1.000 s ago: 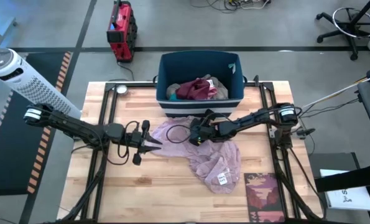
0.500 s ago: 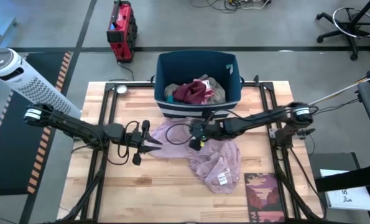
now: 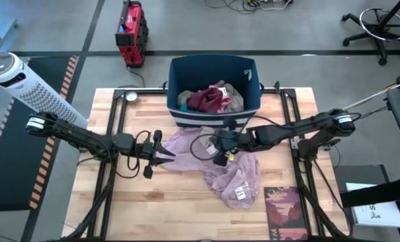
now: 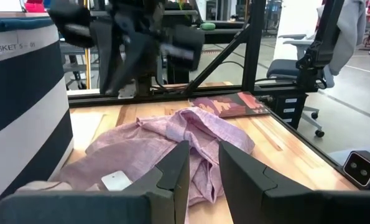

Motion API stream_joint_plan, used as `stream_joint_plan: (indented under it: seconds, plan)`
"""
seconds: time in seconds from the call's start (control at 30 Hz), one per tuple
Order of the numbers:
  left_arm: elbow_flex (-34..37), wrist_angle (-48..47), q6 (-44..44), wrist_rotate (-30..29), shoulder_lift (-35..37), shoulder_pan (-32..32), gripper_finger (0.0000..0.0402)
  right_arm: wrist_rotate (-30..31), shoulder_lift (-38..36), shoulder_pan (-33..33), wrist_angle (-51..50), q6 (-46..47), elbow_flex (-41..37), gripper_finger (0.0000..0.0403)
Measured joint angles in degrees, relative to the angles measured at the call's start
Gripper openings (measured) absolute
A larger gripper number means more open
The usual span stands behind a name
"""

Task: Sort clothes
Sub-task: Put the striped sock into the blue laundry organizer

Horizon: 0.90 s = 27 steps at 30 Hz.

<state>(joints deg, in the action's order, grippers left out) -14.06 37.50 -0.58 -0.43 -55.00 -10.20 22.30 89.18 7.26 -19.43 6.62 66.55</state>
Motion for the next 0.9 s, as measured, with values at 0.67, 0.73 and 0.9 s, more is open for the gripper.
stream_joint_plan:
  seconds: [0.67,0.73,0.9]
  plan:
    - [0.0,-0.09,-0.47,0.02,-0.57,0.0,0.0074,0.37,19.52,-4.64,5.97,0.39,-0.42,0.0204]
    - [0.0,-0.03,-0.55,0.02,-0.58,-0.01,0.0074,0.19,20.21,-5.5,6.48,0.4,-0.42,0.0197]
    - [0.0,-0.34,-1.37,0.01,-0.66,-0.01,0.0074,-1.46,21.71,-6.67,6.71,0.43,-0.42,0.015]
